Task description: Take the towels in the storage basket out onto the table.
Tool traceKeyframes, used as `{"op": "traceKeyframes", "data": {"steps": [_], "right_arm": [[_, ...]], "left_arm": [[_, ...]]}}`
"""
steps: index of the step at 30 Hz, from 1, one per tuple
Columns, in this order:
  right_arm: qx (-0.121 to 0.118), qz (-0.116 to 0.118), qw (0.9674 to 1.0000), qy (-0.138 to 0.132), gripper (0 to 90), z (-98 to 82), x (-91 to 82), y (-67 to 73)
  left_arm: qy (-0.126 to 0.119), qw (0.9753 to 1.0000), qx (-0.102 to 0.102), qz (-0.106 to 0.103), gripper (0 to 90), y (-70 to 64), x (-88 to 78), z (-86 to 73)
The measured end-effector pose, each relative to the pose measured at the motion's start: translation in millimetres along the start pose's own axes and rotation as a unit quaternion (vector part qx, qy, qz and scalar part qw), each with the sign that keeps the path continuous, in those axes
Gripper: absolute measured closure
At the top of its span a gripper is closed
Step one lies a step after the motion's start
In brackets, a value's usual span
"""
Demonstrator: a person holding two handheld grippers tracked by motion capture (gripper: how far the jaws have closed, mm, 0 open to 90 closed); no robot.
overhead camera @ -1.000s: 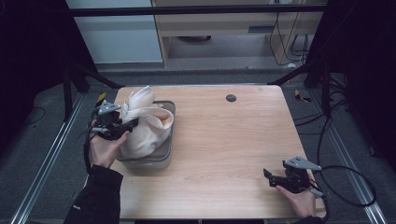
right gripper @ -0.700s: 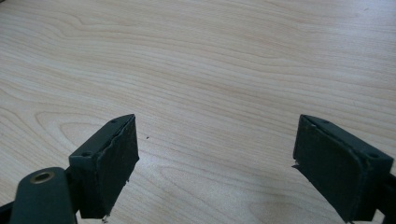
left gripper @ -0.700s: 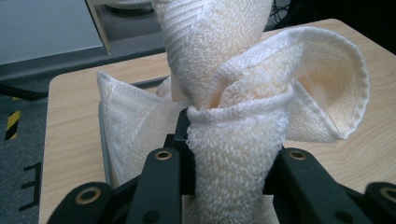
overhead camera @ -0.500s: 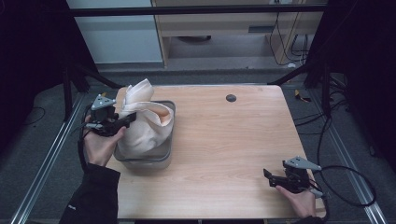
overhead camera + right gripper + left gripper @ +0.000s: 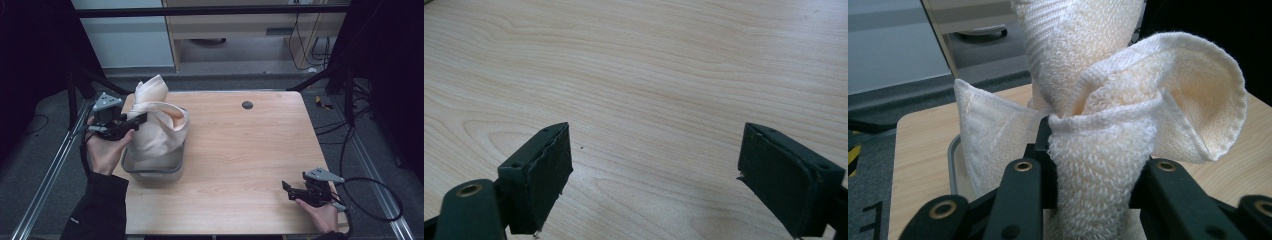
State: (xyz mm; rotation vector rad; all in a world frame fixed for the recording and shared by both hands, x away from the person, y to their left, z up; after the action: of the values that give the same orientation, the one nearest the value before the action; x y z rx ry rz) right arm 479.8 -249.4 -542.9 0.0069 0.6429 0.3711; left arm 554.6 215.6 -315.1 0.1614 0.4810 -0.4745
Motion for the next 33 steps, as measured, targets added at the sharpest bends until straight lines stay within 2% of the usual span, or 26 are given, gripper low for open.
{"op": "traceKeyframes", "data": {"steps": [9, 11, 21, 33], "right_arm": [[0.000, 0.000, 1.0000, 0.000, 14.0, 0.1, -0.1, -0.1], [0.002, 0.000, 1.0000, 0.001, 14.0, 0.0, -0.3, 0.2], [0.004, 0.001, 1.0000, 0.001, 14.0, 0.2, -0.5, 0.5], [0.001, -0.001, 1.0000, -0.003, 14.0, 0.9, -1.1, -0.5]], "left_arm": [[0.004, 0.9996, 0.024, -0.014, 69.6, -9.9, -7.5, 10.0], [-0.001, 0.9993, 0.027, -0.024, 69.5, -14.4, -9.7, 14.1], [-0.010, 0.9977, 0.052, -0.041, 69.5, -32.5, -21.9, 29.9], [-0.023, 0.9958, 0.064, -0.061, 69.5, -58.9, -21.0, 47.8]]}}
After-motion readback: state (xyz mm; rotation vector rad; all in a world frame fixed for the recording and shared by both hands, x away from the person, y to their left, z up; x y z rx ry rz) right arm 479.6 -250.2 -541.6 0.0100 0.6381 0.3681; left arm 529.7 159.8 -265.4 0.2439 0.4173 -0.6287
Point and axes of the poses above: each handheld gripper's, and its own axes: x roughly forward along the jaws, z roughly out of its top, y roughly to its left, the point moved 9 cm from there along x, roughly forward along the jaws, and after that the axes turned 4 degrees about x, right-handed, at the moved point
